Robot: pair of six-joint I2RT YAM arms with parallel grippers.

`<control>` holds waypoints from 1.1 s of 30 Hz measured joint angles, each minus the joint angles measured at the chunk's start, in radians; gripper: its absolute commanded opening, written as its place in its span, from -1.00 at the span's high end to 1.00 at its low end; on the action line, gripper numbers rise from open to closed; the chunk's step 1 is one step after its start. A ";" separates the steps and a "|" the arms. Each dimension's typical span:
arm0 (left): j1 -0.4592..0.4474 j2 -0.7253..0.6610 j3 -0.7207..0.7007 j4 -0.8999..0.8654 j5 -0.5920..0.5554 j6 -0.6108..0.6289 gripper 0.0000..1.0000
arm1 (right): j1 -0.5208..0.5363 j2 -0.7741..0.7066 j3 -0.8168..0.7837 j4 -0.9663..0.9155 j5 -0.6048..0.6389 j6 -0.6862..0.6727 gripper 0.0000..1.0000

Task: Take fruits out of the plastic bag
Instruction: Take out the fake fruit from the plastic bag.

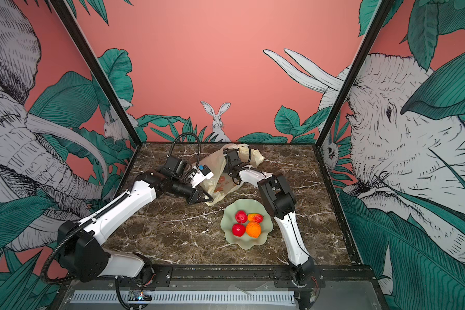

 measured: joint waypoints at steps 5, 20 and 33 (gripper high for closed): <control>0.000 0.007 -0.004 0.002 0.020 0.010 1.00 | -0.006 0.047 0.051 0.015 -0.008 0.042 -0.78; 0.000 0.034 -0.006 -0.003 0.034 0.040 1.00 | -0.032 0.089 0.084 0.013 -0.056 0.067 -0.12; -0.005 0.033 0.002 -0.006 -0.010 0.023 1.00 | -0.056 -0.068 -0.068 0.042 -0.157 0.019 0.06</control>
